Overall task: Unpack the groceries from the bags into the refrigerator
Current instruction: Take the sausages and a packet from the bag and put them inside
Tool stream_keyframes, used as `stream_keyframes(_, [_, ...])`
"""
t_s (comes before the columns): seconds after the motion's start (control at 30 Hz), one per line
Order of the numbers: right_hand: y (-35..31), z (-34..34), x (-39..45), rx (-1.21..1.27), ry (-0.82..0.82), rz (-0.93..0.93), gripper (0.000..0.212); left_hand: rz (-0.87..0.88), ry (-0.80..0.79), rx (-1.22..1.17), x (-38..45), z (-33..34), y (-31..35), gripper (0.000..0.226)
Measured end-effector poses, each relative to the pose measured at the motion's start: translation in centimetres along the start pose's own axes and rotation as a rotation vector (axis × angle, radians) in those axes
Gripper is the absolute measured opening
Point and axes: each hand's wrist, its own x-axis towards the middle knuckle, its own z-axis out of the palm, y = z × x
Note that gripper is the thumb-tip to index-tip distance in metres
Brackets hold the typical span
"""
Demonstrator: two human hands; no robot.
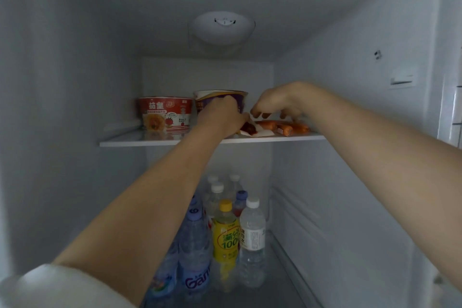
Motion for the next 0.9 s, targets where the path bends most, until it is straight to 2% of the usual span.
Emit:
stream_keyframes(0.1, [0.1, 1.1, 0.7, -0.05, -0.093, 0.022, 0.019, -0.032, -0.009, -0.024, -0.1, -0.1, -0.1, 0.039])
stream_keyframes(0.17, [0.7, 1.4, 1.0, -0.095, -0.09, 0.028, 0.017, -0.052, -0.01, -0.031, 0.1, -0.2, -0.1, 0.042])
stream_keyframes(0.23, [1.2, 1.7, 0.8, -0.148, -0.043, 0.023, 0.022, -0.077, -0.02, -0.029, 0.2, -0.2, 0.0, 0.045])
stream_keyframes(0.37, [2.9, 2.3, 1.5, -0.23, 0.074, 0.0, 0.058, -0.114, -0.009, 0.013, 0.2, -0.2, 0.4, 0.044])
stream_keyframes(0.53, [3.8, 2.2, 1.3, 0.006, 0.301, -0.09, 0.056, -0.105, 0.064, 0.111, -0.4, -0.1, 1.0, 0.041])
stream_keyframes(0.7, [3.7, 1.5, -0.1, 0.077, 0.44, -0.137, 0.054, -0.06, 0.26, 0.088, -1.7, -1.1, 1.7, 0.041])
stream_keyframes(0.8, [3.7, 0.9, -1.9, 0.036, 0.469, -0.144, 0.049, 0.056, 0.398, 0.072, -3.0, -1.9, 2.3, 0.031])
stream_keyframes(0.9, [3.3, 0.3, -3.8, 0.017, 0.488, -0.142, 0.04, 0.167, 0.449, -0.005, -4.7, -2.2, 2.5, 0.023])
